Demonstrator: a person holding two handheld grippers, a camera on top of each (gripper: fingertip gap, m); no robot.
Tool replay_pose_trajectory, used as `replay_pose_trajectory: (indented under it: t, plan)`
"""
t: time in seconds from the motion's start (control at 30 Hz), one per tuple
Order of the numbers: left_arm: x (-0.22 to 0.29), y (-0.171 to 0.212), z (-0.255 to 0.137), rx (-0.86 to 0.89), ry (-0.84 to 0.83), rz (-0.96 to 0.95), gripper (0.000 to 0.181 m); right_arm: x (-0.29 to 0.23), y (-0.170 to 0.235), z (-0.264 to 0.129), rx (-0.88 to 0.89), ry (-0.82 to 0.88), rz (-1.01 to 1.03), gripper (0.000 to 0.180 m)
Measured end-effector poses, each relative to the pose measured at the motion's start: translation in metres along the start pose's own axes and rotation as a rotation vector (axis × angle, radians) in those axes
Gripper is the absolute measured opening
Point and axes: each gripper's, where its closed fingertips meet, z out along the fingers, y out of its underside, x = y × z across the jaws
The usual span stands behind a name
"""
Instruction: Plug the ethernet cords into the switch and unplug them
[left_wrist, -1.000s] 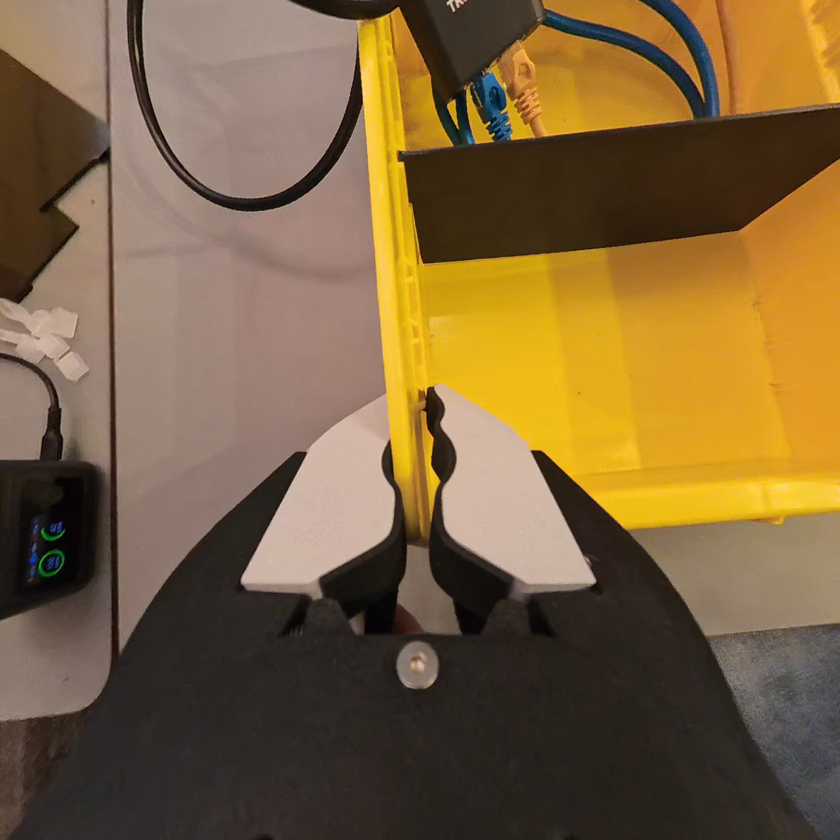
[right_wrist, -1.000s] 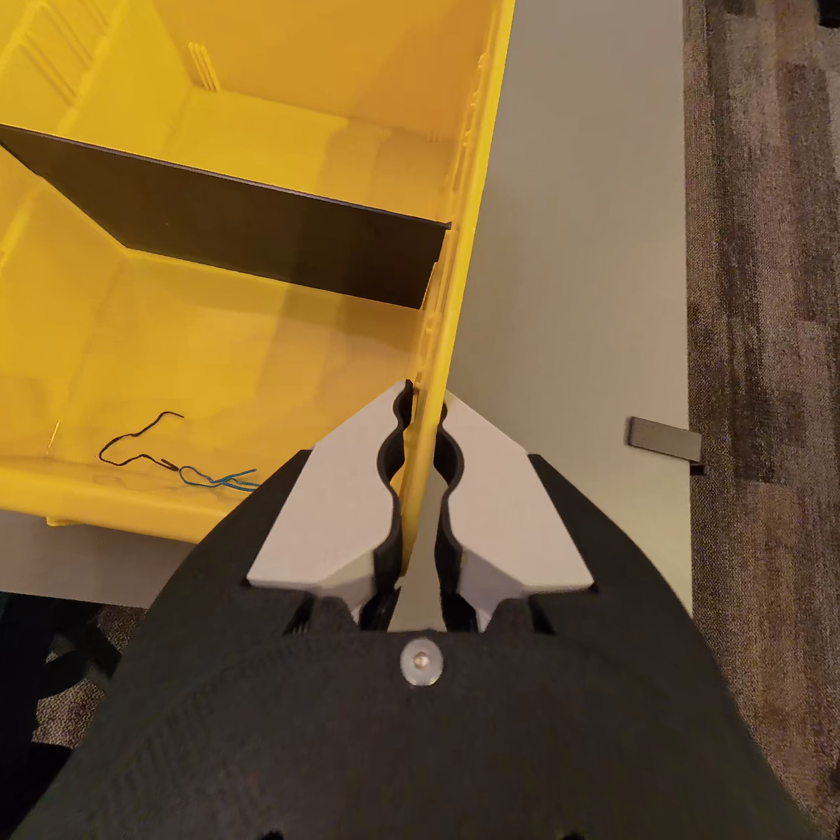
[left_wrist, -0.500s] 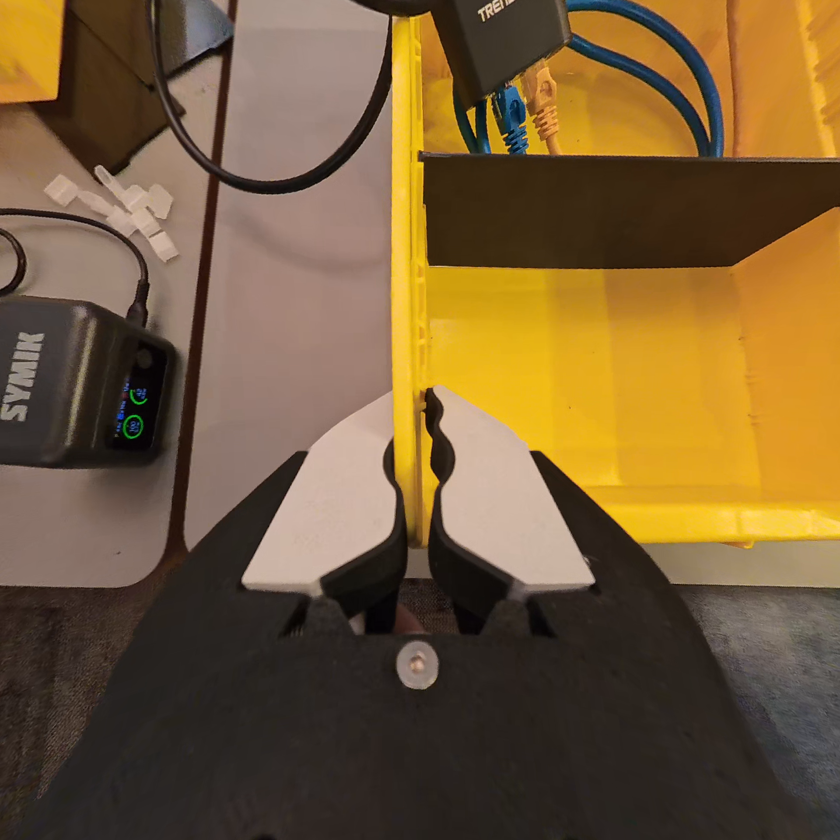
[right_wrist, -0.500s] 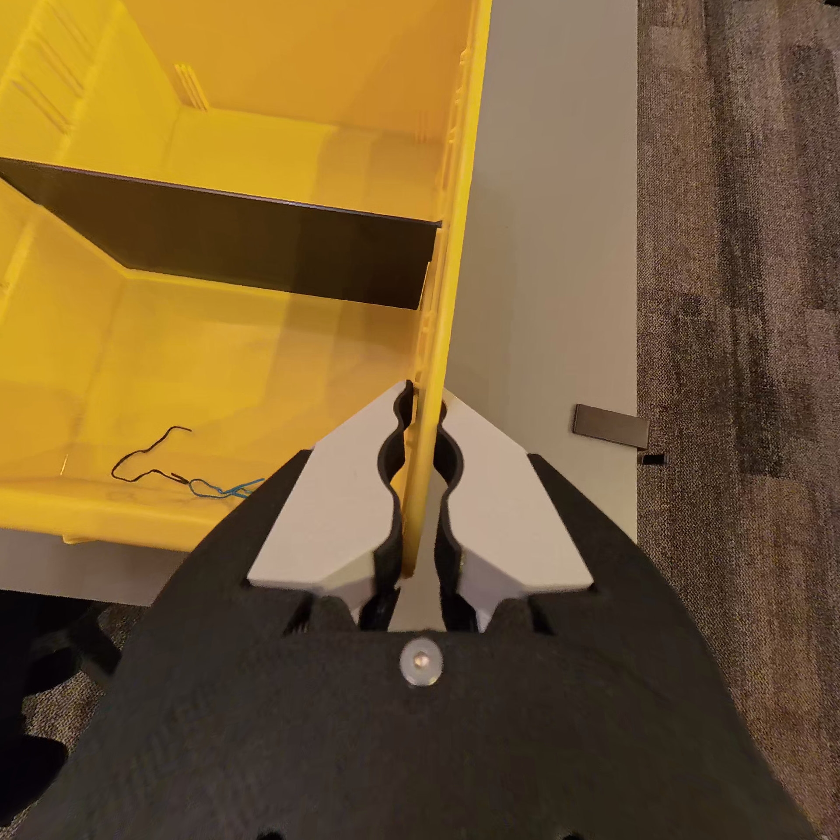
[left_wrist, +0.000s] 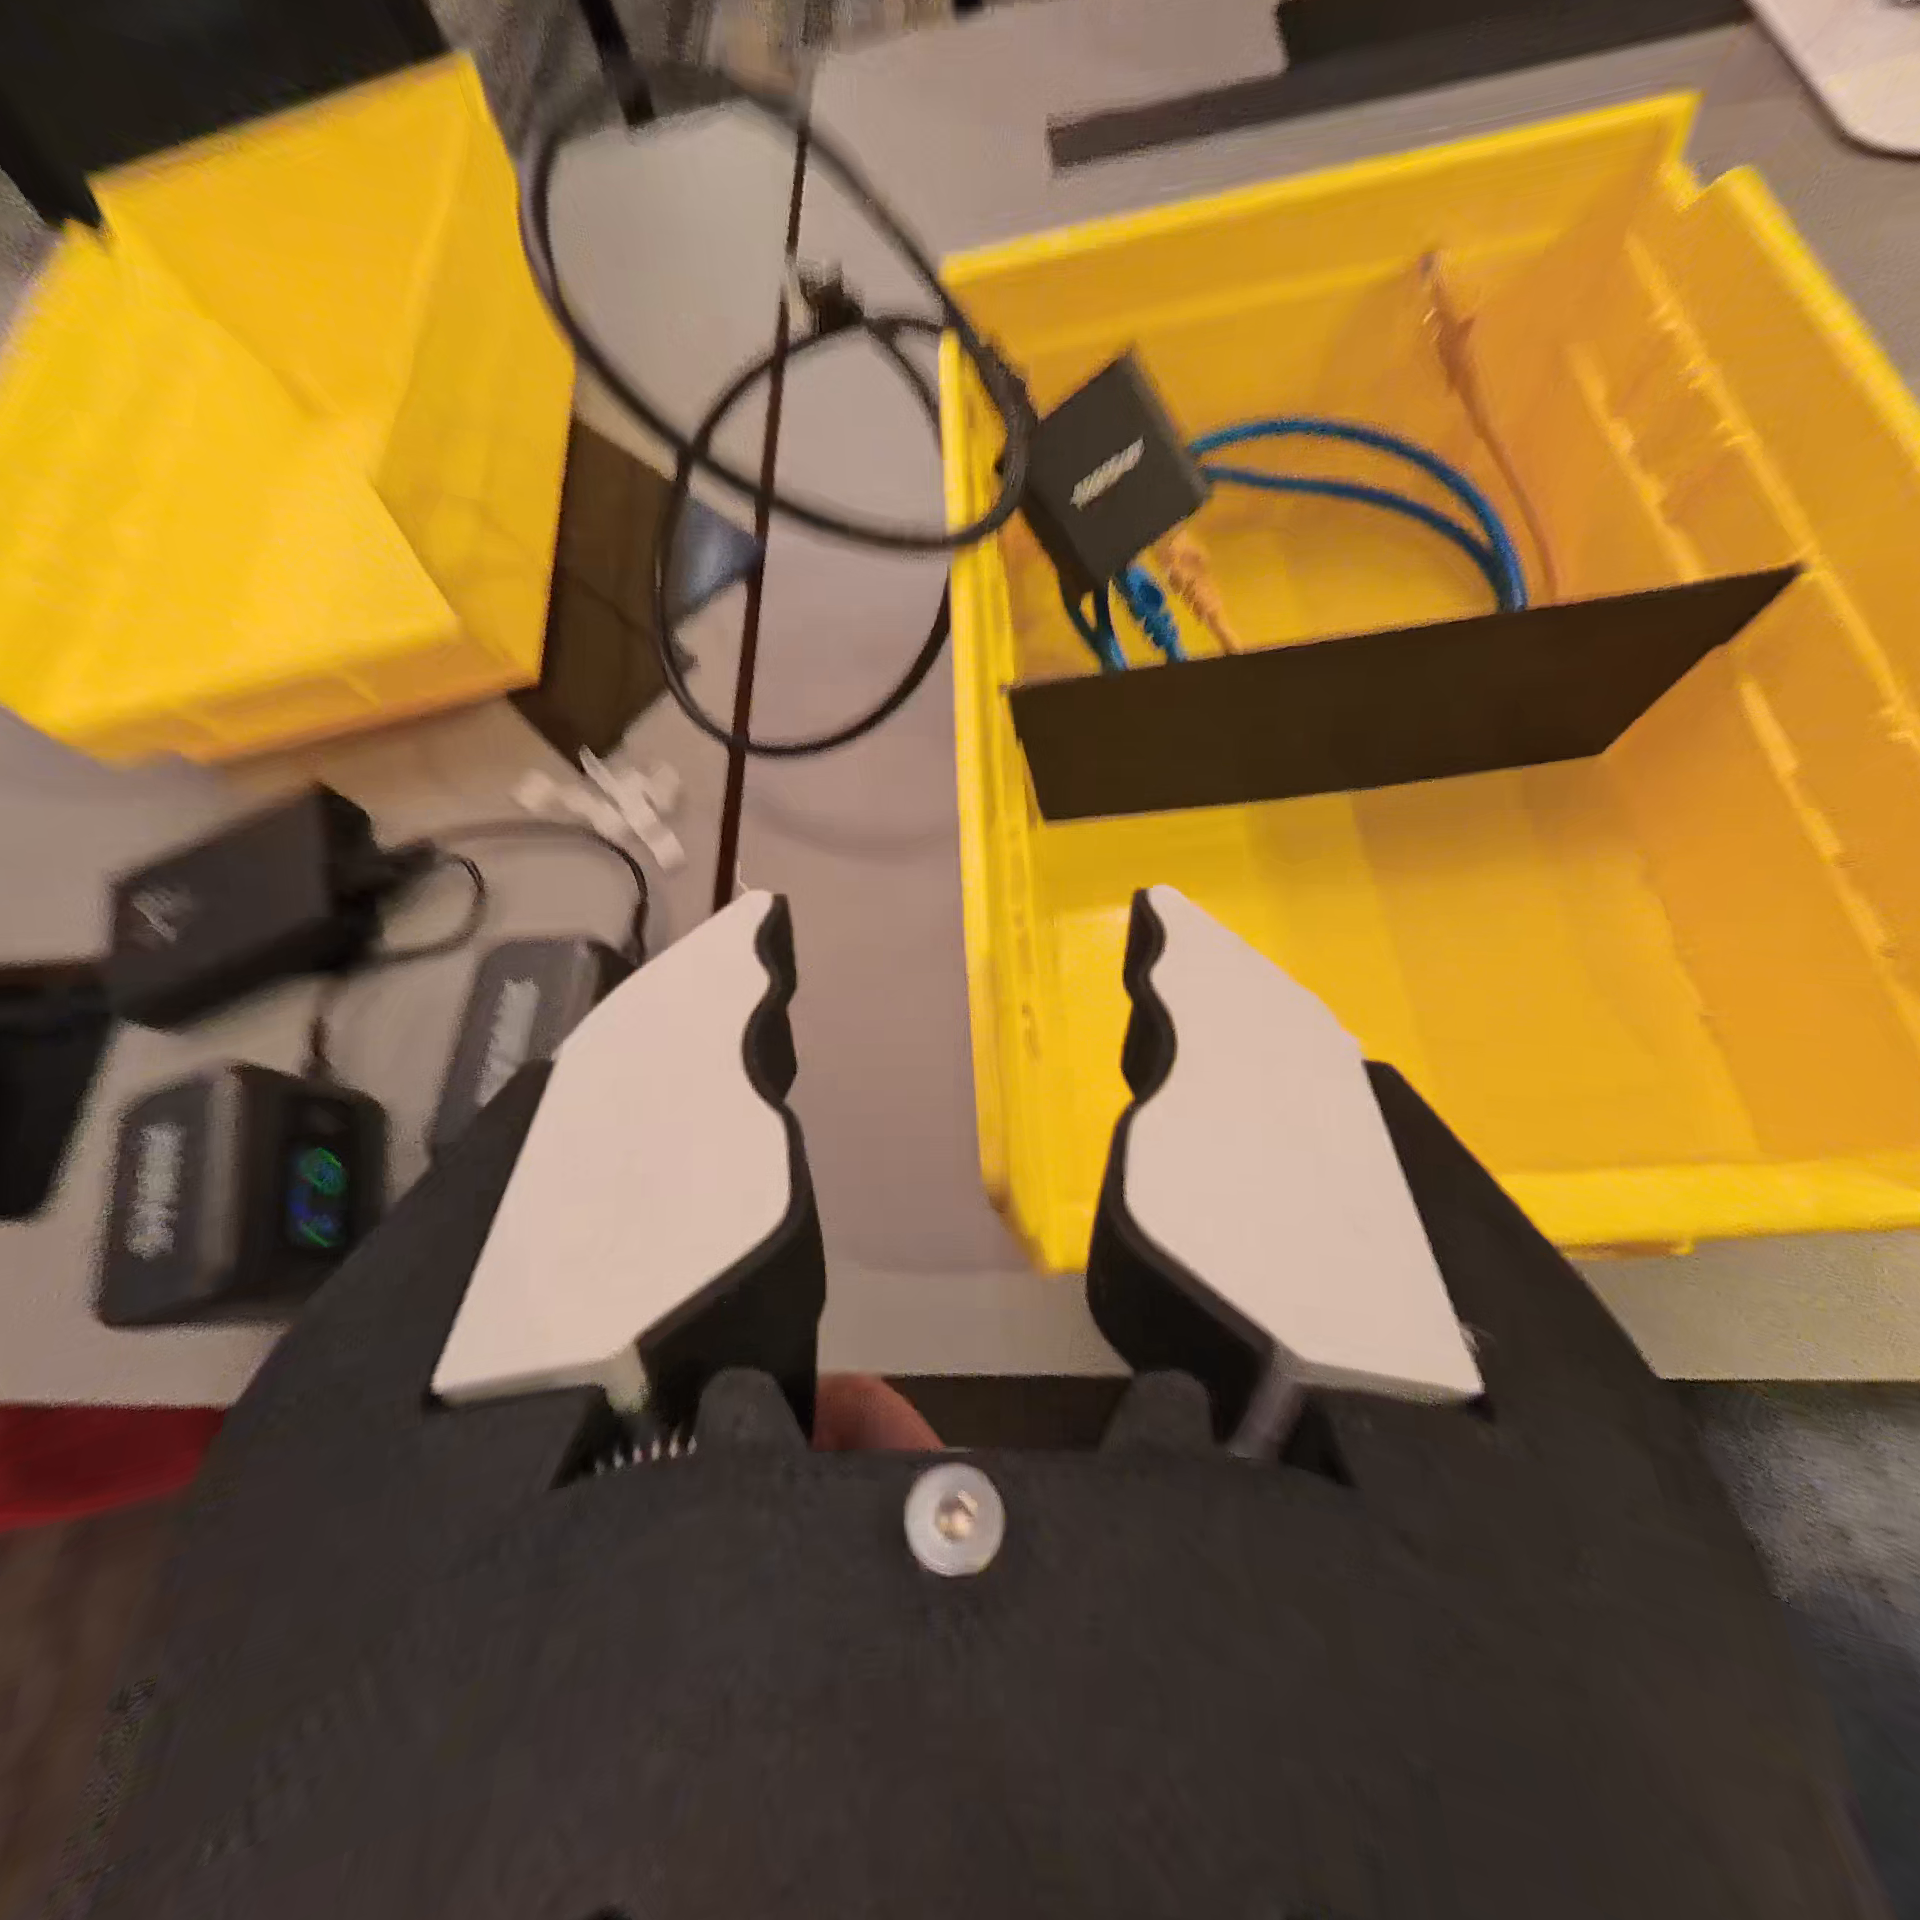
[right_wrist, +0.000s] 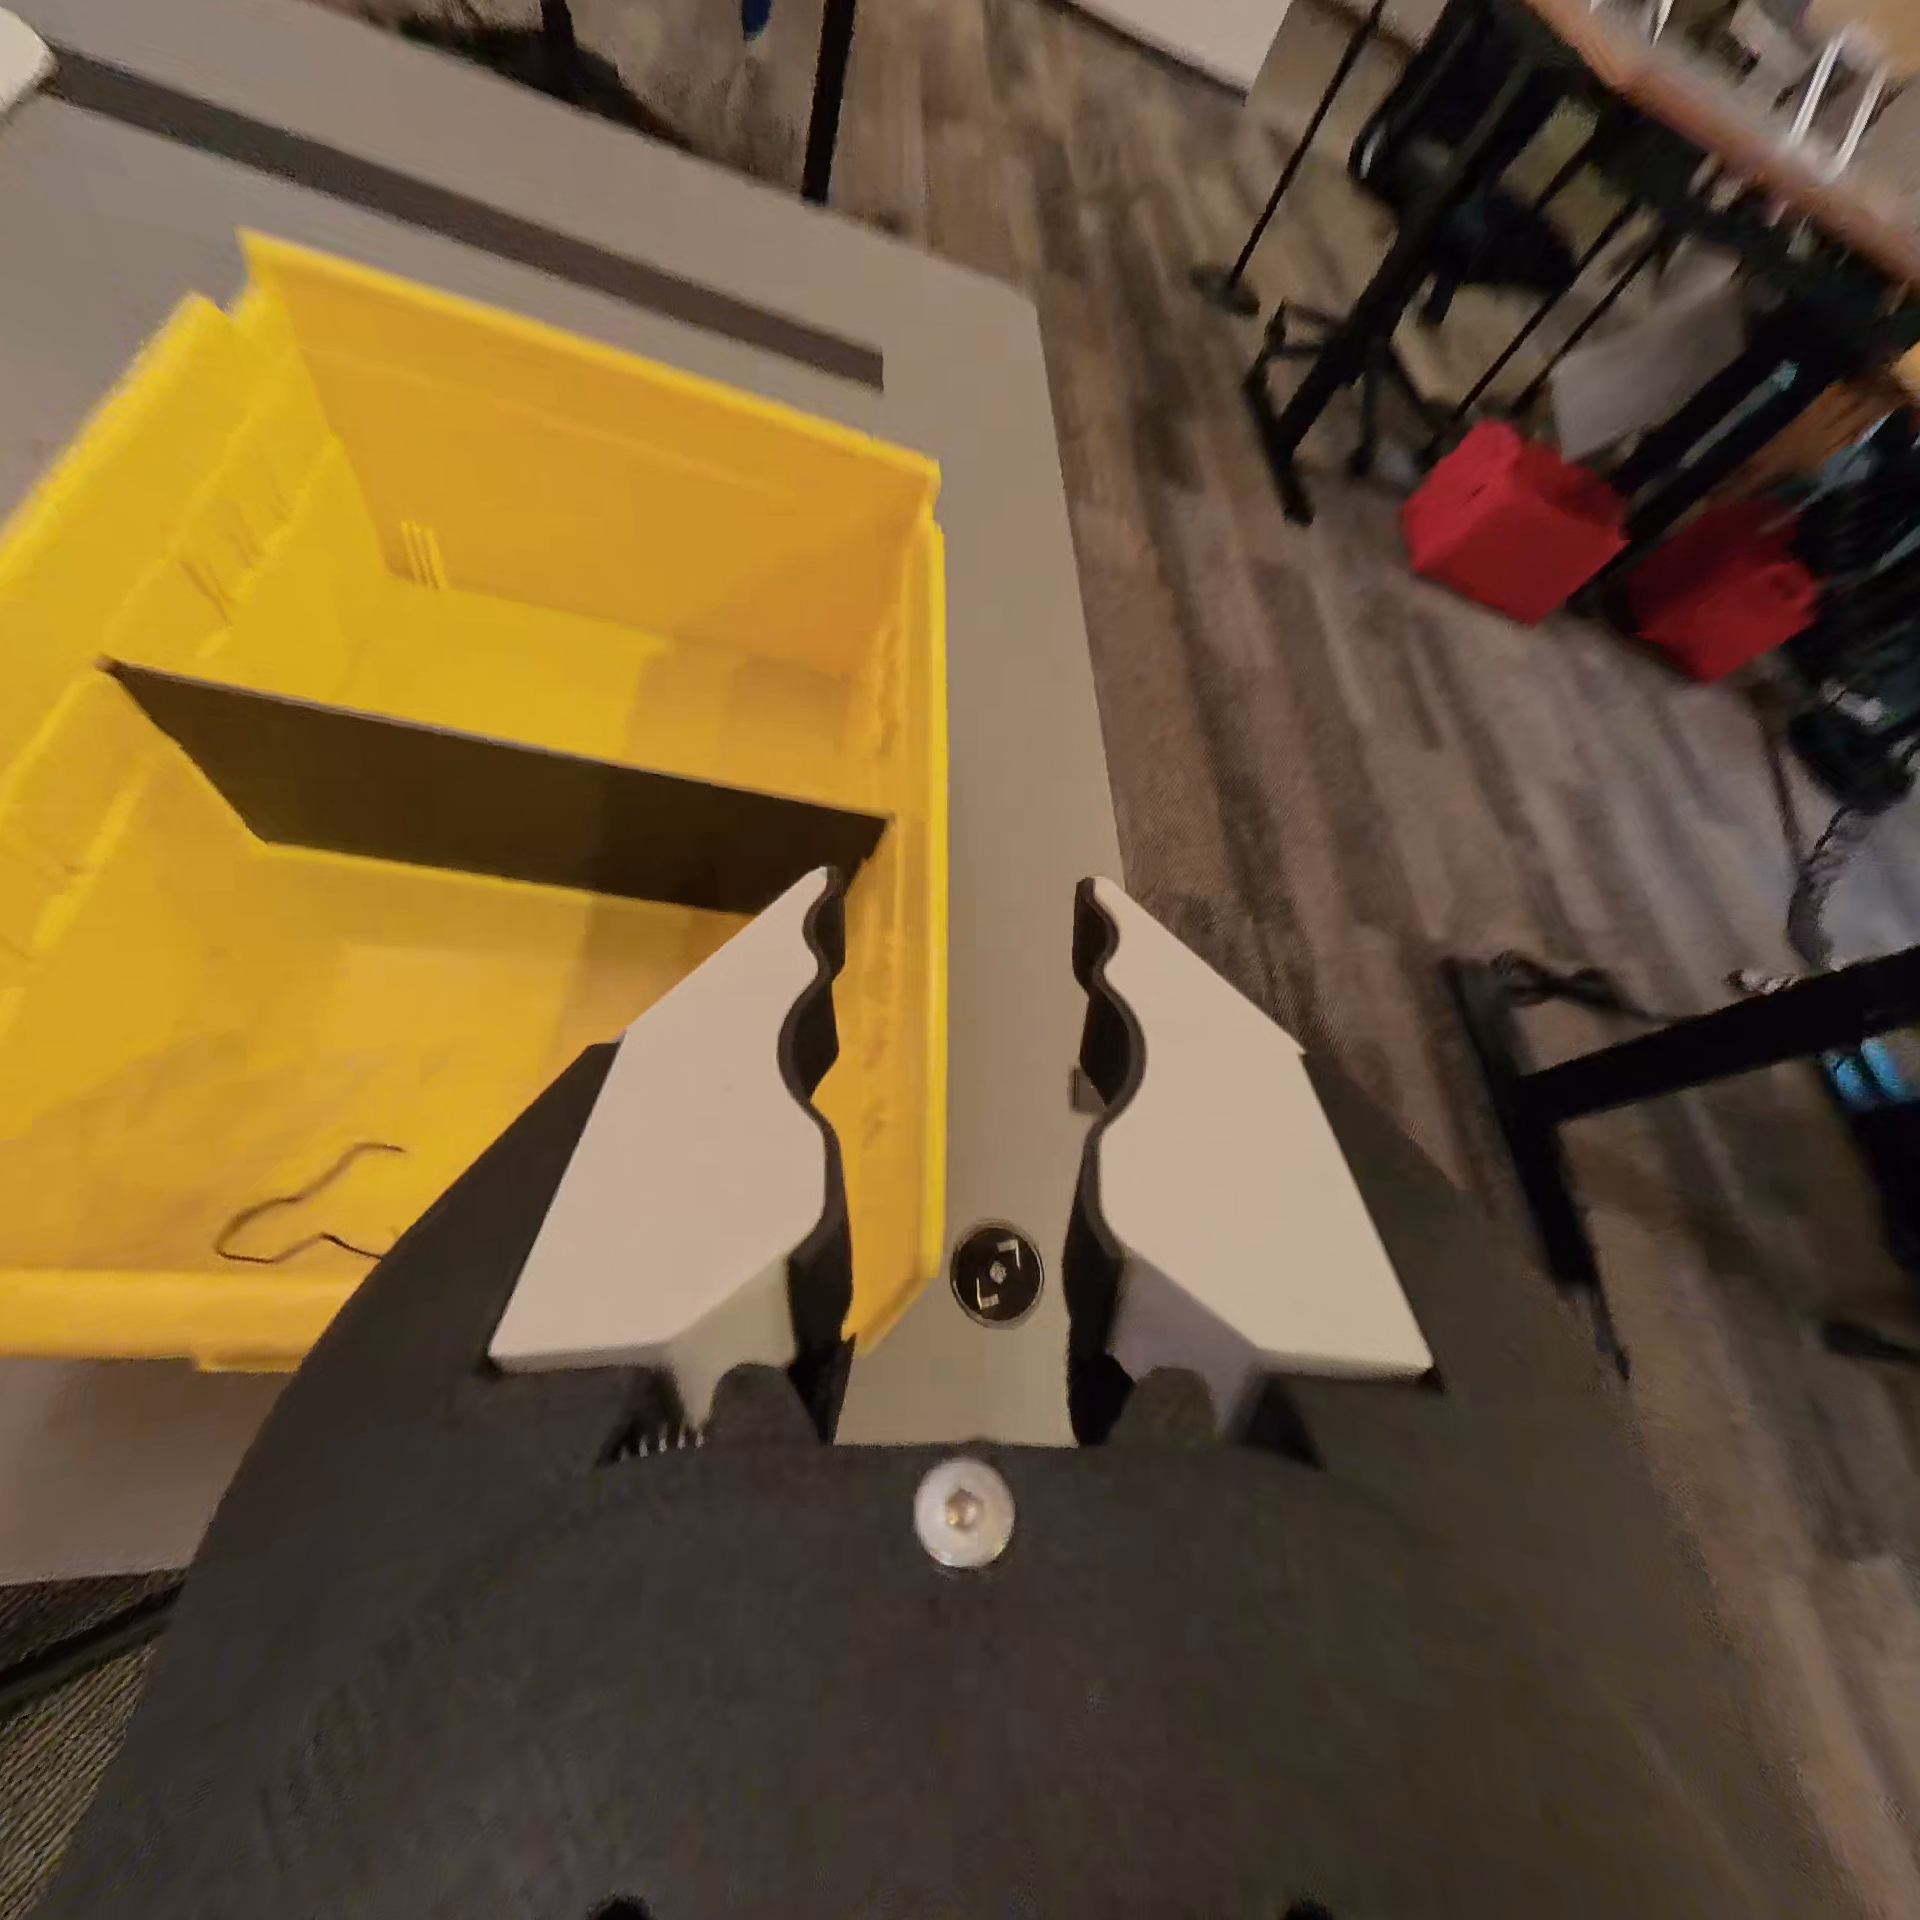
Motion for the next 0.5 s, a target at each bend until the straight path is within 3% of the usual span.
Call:
replay_pose_trajectory:
  t: [0.03,0.13,0.27,0.4,0.5]
  plan:
    - [0.004,-0.014,-0.003,0.021,-0.006,0.058,0.064,-0.007,-0.014,-0.007,0.035,-0.002,-0.020,0.043]
    - [0.028,-0.056,0.002,0.040,0.000,0.288,0.071,-0.043,-0.052,-0.022,0.118,-0.052,-0.078,0.042]
    - [0.059,-0.092,0.041,0.004,0.033,0.541,0.073,-0.125,-0.085,-0.031,0.194,-0.221,-0.160,0.042]
    - [0.071,-0.093,0.101,-0.132,0.073,0.704,0.071,-0.214,-0.095,-0.039,0.228,-0.403,-0.249,0.041]
    - [0.065,-0.081,0.142,-0.280,0.076,0.721,0.075,-0.267,-0.090,-0.044,0.230,-0.514,-0.314,0.041]
